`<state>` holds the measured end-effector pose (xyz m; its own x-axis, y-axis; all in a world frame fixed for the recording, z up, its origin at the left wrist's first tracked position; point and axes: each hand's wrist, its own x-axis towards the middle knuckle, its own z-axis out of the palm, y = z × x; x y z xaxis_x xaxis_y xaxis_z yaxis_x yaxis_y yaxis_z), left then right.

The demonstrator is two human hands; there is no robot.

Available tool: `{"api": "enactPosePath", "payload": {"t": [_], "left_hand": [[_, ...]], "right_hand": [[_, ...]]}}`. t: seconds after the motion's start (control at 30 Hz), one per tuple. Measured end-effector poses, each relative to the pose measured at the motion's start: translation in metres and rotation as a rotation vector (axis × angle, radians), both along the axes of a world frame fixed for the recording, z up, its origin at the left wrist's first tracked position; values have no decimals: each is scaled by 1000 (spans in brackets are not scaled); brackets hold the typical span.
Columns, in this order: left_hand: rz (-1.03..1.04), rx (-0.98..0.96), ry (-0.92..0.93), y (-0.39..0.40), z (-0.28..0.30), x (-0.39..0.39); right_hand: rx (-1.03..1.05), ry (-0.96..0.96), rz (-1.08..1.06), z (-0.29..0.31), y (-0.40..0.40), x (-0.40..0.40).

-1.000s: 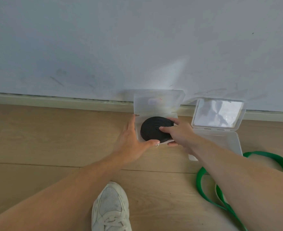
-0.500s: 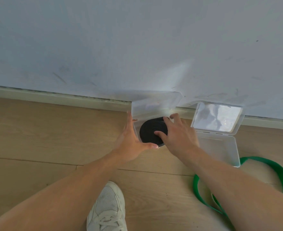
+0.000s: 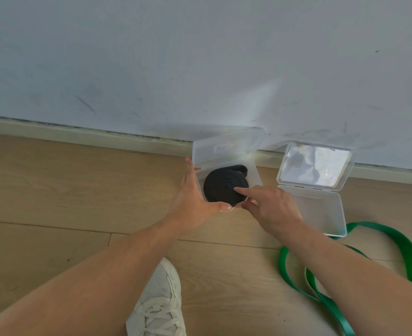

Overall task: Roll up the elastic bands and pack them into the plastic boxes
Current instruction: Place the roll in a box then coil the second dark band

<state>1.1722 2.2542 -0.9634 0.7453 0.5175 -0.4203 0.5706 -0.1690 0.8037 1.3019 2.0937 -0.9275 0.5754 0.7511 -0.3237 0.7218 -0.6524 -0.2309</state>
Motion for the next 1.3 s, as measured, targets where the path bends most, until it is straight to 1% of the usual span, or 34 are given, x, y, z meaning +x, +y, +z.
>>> {"api": "enactPosePath", "payload": {"t": [0.23,0.33,0.47,0.57,0.67,0.77,0.9,1.03,1.1,1.17,1.27,1.3], "left_hand": [[9,28,10,-2,-2,1],[40,-14,-5,-6,-4,3],[89,-108,26,-9,-10,5],[108,-127,67,-8,-14,9],[125,-150,82,-8,-14,14],[140,-152,119,-10,-8,17],[137,-184,208,-11,-1,21],[152,-200,254,-13,1,27],[161,-171,250,-14,3,29],[157,-159,242,-13,5,28],[121,-194,194,-7,-4,20],[120,-196,163,-4,-11,17]], "right_hand": [[-97,69,3,2,12,12],[-127,70,64,-3,10,10],[-76,52,26,-8,6,7],[-22,114,-53,-9,6,7],[6,129,-95,-8,4,6],[-58,92,-114,-4,16,10],[-140,7,-20,-3,27,17],[-127,-40,17,-5,23,11],[-114,-41,4,-6,23,9],[-108,28,-22,-7,22,12],[-35,214,-76,-8,10,18],[0,219,-70,-9,4,17]]}}
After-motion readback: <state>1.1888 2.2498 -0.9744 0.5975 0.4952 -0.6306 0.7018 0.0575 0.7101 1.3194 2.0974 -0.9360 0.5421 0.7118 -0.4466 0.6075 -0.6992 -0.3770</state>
